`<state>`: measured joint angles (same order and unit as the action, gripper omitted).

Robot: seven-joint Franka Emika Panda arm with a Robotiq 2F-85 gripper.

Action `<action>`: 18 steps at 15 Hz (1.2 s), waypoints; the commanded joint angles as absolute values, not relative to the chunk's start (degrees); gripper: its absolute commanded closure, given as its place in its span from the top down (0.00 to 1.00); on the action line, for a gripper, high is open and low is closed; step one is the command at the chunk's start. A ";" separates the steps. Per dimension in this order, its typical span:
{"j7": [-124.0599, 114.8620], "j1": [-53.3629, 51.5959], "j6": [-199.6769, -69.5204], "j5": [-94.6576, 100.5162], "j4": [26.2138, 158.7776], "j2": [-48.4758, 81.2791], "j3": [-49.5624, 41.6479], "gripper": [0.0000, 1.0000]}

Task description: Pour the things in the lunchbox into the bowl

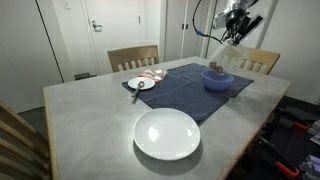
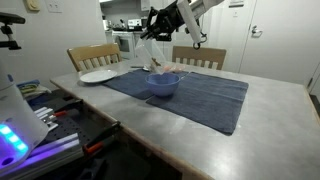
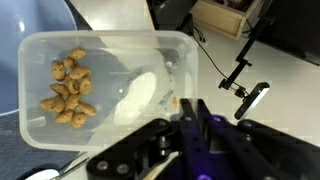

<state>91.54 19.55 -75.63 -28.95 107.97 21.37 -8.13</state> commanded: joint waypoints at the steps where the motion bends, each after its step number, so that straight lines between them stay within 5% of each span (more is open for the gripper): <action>1: 94.67 21.30 -70.62 -30.69 101.60 25.83 -7.83 0.02; 18: 98.90 28.01 -55.39 -38.18 91.47 37.82 -7.93 0.02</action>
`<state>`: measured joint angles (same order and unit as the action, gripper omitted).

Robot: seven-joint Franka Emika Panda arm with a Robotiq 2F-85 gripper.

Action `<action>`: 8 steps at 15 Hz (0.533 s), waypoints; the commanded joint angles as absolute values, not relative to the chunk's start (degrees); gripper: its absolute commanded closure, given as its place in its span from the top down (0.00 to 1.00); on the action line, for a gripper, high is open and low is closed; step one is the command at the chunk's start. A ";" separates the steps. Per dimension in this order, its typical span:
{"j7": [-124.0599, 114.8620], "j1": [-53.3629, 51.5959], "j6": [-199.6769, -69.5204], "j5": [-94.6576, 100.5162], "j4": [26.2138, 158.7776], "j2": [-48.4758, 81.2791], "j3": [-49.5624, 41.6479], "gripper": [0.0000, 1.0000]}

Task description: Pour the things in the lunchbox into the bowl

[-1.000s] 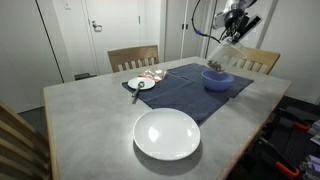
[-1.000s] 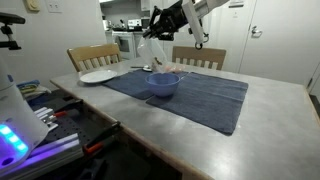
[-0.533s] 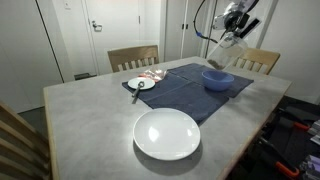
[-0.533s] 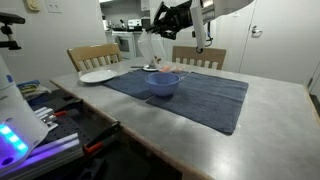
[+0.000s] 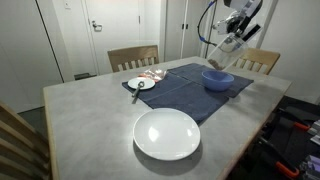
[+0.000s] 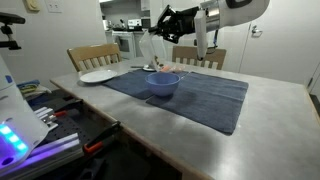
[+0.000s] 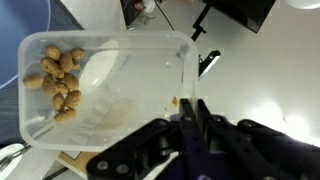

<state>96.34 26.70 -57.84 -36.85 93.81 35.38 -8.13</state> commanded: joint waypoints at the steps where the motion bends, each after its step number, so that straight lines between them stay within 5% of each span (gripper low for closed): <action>1: 99.68 28.20 -55.36 -38.24 91.37 38.26 -7.96 0.02; 8: 104.88 29.71 -53.60 -38.59 90.05 41.01 -8.01 0.02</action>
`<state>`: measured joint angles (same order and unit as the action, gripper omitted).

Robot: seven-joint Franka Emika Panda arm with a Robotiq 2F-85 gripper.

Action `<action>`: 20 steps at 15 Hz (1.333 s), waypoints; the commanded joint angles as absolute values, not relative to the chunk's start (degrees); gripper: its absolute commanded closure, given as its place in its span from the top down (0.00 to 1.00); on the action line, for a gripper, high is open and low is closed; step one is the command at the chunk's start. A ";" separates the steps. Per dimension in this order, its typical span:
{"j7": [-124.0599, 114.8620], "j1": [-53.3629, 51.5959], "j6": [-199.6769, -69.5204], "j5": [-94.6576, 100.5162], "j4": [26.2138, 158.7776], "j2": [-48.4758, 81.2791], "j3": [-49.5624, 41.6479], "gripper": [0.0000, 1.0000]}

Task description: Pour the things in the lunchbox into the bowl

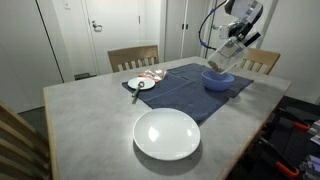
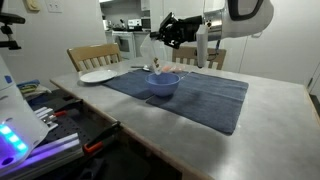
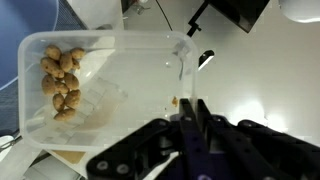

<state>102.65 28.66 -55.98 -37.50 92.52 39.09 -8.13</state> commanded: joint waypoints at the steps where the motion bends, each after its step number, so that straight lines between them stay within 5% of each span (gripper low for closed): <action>1: 105.49 29.90 -53.27 -38.65 89.69 41.43 -8.00 0.02; 20: 109.55 32.23 -46.69 -41.87 81.28 49.13 -7.63 0.02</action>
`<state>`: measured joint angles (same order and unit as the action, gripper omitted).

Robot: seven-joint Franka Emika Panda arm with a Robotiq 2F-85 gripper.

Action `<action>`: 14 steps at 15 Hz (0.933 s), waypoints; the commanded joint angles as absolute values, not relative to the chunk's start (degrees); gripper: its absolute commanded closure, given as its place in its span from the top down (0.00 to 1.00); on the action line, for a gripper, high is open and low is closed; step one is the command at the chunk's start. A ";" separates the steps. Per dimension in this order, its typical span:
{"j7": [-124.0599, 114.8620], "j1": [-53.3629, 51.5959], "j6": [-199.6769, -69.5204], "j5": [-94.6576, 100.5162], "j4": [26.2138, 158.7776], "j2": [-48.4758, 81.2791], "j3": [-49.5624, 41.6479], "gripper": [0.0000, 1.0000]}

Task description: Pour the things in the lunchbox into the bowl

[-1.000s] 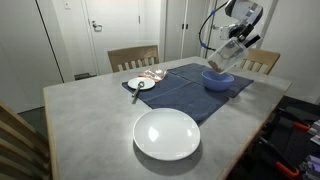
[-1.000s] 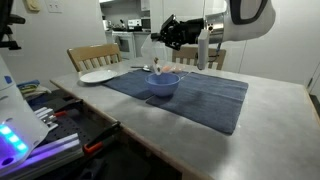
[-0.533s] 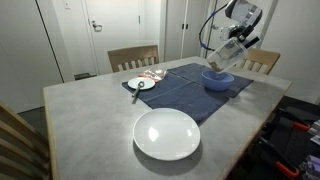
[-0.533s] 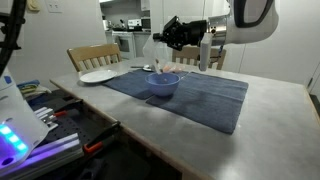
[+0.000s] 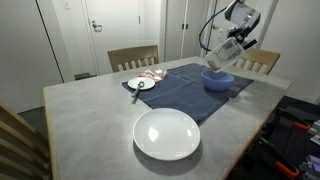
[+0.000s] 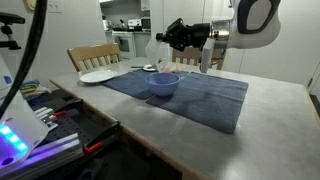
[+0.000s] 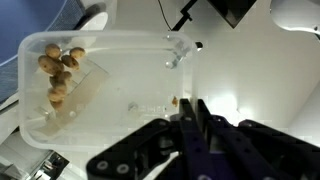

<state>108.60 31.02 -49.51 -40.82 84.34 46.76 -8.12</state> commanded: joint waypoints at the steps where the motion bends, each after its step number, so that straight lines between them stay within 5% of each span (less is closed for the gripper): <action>1: 109.79 32.36 -46.42 -41.94 81.16 49.48 -7.63 0.02; 14: 113.05 34.61 -41.62 -42.21 77.78 54.03 -6.88 0.02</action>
<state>111.69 33.31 -43.87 -41.10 80.48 51.81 -7.85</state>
